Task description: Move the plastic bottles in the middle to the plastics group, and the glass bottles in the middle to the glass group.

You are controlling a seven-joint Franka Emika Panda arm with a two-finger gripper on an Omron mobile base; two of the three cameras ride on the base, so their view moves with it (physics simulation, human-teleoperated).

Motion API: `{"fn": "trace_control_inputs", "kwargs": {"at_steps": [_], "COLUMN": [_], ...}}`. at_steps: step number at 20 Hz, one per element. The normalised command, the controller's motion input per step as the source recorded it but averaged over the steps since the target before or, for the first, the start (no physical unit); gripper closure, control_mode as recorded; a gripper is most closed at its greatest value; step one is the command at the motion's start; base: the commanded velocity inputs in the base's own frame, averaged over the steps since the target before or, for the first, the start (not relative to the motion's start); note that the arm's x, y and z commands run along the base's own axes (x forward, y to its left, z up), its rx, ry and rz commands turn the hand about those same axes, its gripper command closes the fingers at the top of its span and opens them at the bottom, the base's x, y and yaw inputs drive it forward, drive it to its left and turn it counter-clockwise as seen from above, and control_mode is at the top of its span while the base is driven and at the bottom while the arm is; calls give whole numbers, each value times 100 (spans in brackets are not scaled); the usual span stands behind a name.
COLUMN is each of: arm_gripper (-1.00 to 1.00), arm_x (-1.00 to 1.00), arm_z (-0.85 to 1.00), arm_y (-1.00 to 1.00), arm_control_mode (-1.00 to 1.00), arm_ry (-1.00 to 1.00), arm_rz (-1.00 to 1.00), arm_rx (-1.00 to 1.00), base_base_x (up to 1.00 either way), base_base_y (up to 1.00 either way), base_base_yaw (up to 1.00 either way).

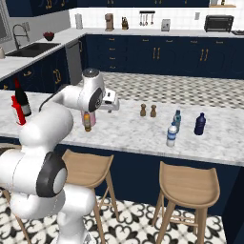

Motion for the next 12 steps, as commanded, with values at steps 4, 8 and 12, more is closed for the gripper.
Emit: {"fn": "trace_control_inputs", "kwargs": {"at_steps": [4,8,12], "arm_gripper": [-100,-100,-100], "arm_x": [-5,0,26], "arm_z": [0,0,0], "arm_y": [96,86,39], "arm_control_mode": [-100,-100,-100], "arm_ry": [0,0,0], "arm_rz": [10,5,0], "arm_rx": [0,0,0], "base_base_x": [0,0,0], "base_base_y": [0,0,0], "base_base_yaw": [0,0,0]}}
